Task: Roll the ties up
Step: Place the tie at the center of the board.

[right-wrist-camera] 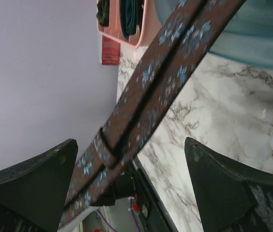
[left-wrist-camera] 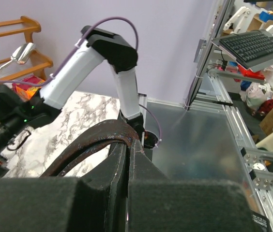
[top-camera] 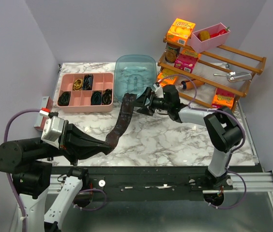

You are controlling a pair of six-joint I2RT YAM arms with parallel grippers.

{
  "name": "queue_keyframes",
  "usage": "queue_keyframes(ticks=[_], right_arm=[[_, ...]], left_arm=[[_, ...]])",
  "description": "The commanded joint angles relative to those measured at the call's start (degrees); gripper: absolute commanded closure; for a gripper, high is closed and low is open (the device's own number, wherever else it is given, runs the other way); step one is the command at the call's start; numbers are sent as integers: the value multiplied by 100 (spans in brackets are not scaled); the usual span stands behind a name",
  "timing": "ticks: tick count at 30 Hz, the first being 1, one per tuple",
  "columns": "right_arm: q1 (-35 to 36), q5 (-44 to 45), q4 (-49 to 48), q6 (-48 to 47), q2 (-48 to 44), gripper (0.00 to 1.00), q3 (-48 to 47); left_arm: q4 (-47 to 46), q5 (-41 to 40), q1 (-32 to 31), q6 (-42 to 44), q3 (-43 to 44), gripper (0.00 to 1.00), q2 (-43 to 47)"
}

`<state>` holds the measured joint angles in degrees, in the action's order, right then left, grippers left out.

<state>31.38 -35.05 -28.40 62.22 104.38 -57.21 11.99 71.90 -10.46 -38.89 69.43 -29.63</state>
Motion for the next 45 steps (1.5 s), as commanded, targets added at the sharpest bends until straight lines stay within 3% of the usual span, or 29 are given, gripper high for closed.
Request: queue_keyframes(ticks=[1, 10, 16, 19, 21, 23, 24, 26, 29, 45], right_arm=[[53, 59, -78, 256, 521, 0, -561], [228, 191, 626, 133, 1181, 1, -1328], [264, 218, 372, 326, 1629, 12, -1433], [290, 174, 56, 458, 1805, 28, -1416], [316, 174, 2, 493, 1884, 43, -1451], [352, 165, -7, 511, 1919, 69, -1495], [369, 165, 1, 502, 1946, 75, -1503], [387, 147, -7, 502, 1981, 85, -1460], [387, 138, -148, 467, 1885, 93, -1328], [369, 349, 705, -447, 698, 99, -1056]], left_arm=[[-214, 307, 26, -197, 36, 100, 133], [-258, 351, 26, -197, 9, 100, 168], [-372, 334, 26, -303, -52, 100, 220], [-556, 307, 26, -434, -140, 100, 299], [-793, 290, 26, -714, -219, 100, 361], [-988, 307, 26, -804, -246, 100, 370], [-988, 307, 26, -804, -237, 100, 396], [-997, 281, 26, -795, -254, 100, 414], [-1005, 263, 26, -786, -272, 100, 431], [-821, 105, 26, -505, -210, 100, 282]])
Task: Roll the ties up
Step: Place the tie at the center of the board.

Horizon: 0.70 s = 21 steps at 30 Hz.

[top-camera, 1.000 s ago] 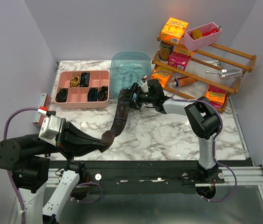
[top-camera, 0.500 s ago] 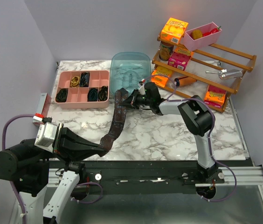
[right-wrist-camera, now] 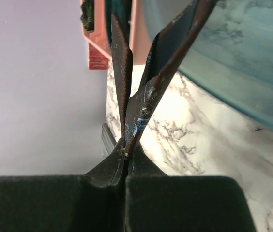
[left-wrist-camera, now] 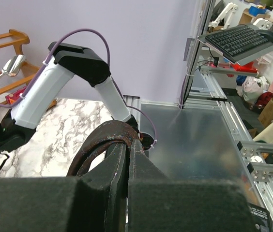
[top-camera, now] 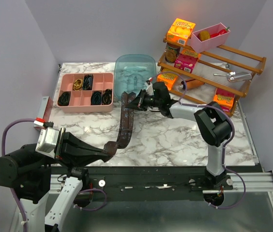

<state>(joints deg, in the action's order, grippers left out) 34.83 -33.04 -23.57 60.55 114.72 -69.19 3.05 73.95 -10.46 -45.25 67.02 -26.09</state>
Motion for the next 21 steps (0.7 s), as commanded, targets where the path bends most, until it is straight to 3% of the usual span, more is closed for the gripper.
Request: queue_keyframes(ticks=[1, 9, 17, 21], right_arm=[[15, 157, 213, -298, -405, 99, 160], [-204, 350, 125, -474, -863, 99, 765], [-766, 553, 72, -773, -1548, 100, 1871], [-1118, 632, 63, -983, -1996, 100, 2549]], left_arm=[[90, -126, 26, 183, 21, 100, -98], [460, -434, 26, 746, -260, 100, -467], [-278, -952, 26, 509, -1075, 100, -661], [-1253, -1190, 26, 0, -1578, 100, -722]])
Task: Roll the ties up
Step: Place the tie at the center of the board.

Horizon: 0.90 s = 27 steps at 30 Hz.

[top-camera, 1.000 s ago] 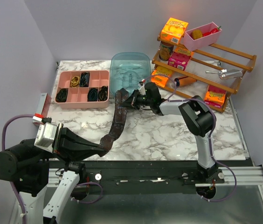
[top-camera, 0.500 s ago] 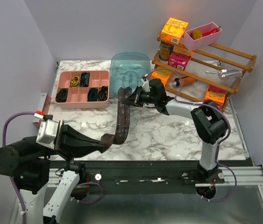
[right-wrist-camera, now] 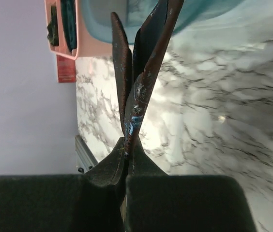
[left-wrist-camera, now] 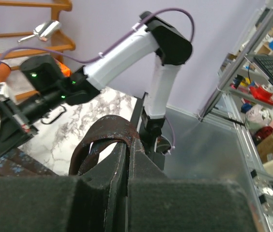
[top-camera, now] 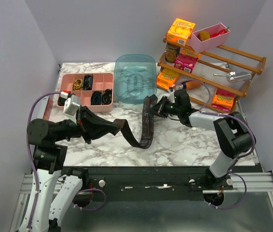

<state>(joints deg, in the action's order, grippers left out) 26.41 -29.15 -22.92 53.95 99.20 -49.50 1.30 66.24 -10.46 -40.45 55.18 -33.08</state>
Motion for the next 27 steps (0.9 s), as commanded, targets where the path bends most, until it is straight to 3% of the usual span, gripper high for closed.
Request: queue_keyframes(ticks=[1, 11, 18, 23, 27], right_arm=[[-460, 278, -11, -350, -628, 100, 712], [-1797, 374, -73, -465, -1736, 100, 2031], [-2614, 594, 287, -588, -2483, 100, 2593], [-3484, 489, 367, -553, -3011, 100, 2989], [-3959, 506, 498, -553, -3371, 100, 3235]], left_arm=[[-1314, -427, 26, -534, -455, 100, -49], [-1756, -401, -167, -395, -912, 100, -567], [-1124, -515, -746, 554, -842, 100, -971], [-193, -761, -1475, 1704, -710, 100, -1349], [28, -849, -1687, 1987, -719, 100, -1753]])
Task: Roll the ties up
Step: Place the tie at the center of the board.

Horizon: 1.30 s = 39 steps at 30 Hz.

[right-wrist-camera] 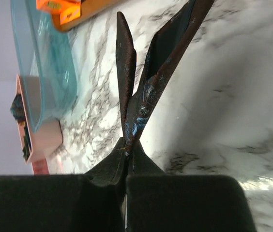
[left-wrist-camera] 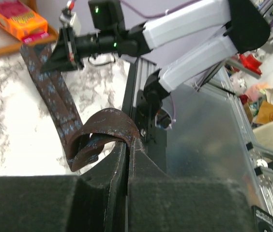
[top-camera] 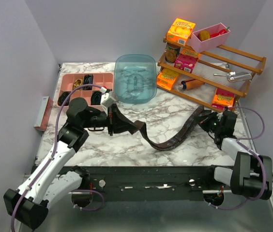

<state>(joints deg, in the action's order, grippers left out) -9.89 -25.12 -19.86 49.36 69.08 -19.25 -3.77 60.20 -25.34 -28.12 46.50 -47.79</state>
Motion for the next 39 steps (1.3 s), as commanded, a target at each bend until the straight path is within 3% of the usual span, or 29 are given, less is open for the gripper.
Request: queue_keyframes(ticks=[1, 8, 17, 22, 23, 24, 25, 27, 28, 30, 31, 34, 37, 39], right_arm=[[-495, 104, 236, -94, -421, 100, 245], [-1208, 34, 421, -217, -694, 100, 369], [-1814, -212, 571, -313, -177, 100, 360], [-1999, -282, 719, -541, 105, 93, 264], [-2051, -309, 772, -559, 141, 87, 229], [-2078, -361, 825, -603, 193, 73, 202], [-2104, -396, 834, -612, 202, 71, 211], [-2192, -458, 843, -577, 159, 54, 254], [-2201, -467, 834, -594, 132, 53, 272], [-2210, -476, 834, -603, 80, 38, 307], [-2210, -493, 878, -621, 27, 37, 316], [-2219, -476, 1097, -612, -87, 14, 351], [-2219, -406, 1386, -647, -158, 1, 386], [-2219, -475, 1510, -726, -202, 0, 395]], left_arm=[[631, -290, -216, 807, 140, 100, -327], [1062, -641, -234, 1106, 289, 100, -564], [2099, -957, -261, 1563, 596, 100, -863], [2827, -1090, -261, 1880, 790, 100, -1074], [2873, -1081, -261, 1906, 808, 100, -1101], [2925, -1098, -261, 1959, 834, 100, -1144], [3048, -1099, -261, 1985, 852, 100, -1180], [3215, -1099, -261, 2134, 922, 100, -1232], [3320, -1125, -261, 2161, 940, 100, -1259], [3409, -1160, -261, 2214, 983, 100, -1294], [3427, -1151, -261, 2232, 984, 100, -1294], [3523, -1143, -261, 2284, 1019, 100, -1320], [3716, -1221, -261, 2425, 1107, 100, -1382], [3831, -1301, -269, 2504, 1168, 100, -1443]])
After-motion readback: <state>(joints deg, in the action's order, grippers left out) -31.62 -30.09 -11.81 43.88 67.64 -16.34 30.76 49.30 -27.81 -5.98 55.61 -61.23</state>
